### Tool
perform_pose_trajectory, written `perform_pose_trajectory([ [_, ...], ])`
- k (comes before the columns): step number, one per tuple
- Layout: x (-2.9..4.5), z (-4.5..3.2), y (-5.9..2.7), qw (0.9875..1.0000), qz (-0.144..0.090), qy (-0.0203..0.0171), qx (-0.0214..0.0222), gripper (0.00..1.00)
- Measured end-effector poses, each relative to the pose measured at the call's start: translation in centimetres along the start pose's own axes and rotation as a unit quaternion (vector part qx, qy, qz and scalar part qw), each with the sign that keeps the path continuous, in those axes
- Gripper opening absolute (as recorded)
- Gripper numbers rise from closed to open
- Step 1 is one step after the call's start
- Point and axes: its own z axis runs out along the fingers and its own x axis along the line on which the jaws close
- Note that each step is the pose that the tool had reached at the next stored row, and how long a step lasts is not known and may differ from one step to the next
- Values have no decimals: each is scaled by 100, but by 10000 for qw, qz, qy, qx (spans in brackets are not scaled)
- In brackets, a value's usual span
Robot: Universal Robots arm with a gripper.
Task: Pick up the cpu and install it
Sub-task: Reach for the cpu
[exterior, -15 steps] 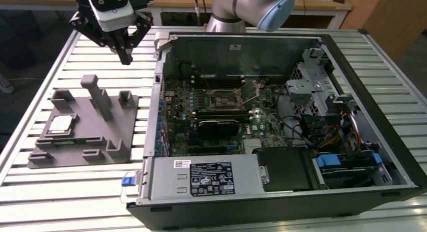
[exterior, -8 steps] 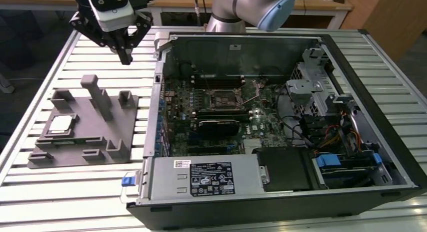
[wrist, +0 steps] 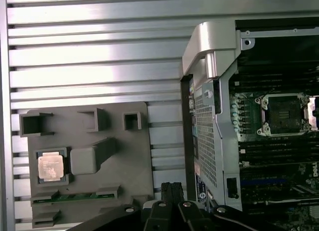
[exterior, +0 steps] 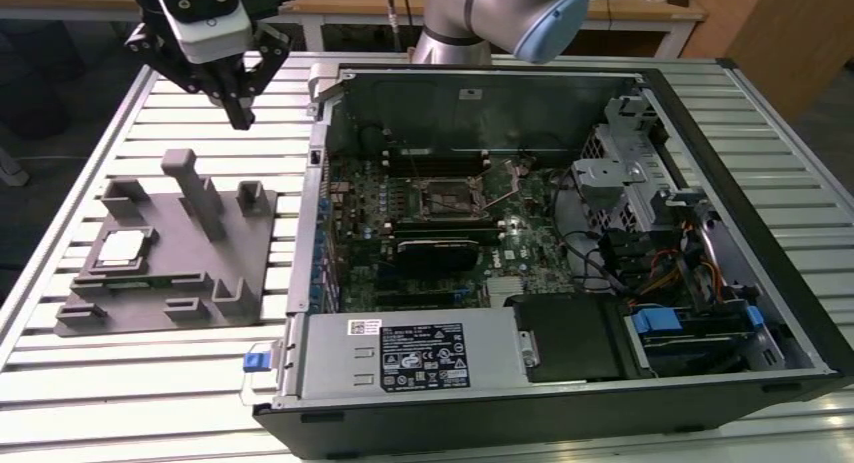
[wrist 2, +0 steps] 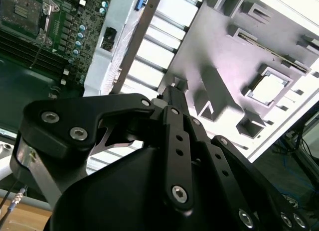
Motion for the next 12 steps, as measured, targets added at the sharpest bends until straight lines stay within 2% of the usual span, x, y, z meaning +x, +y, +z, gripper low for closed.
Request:
perform_pose_trajectory([
  [8,128,3,-10,10000,0,0,0,11],
  [12,231,5,-11,10000,0,0,0,11],
])
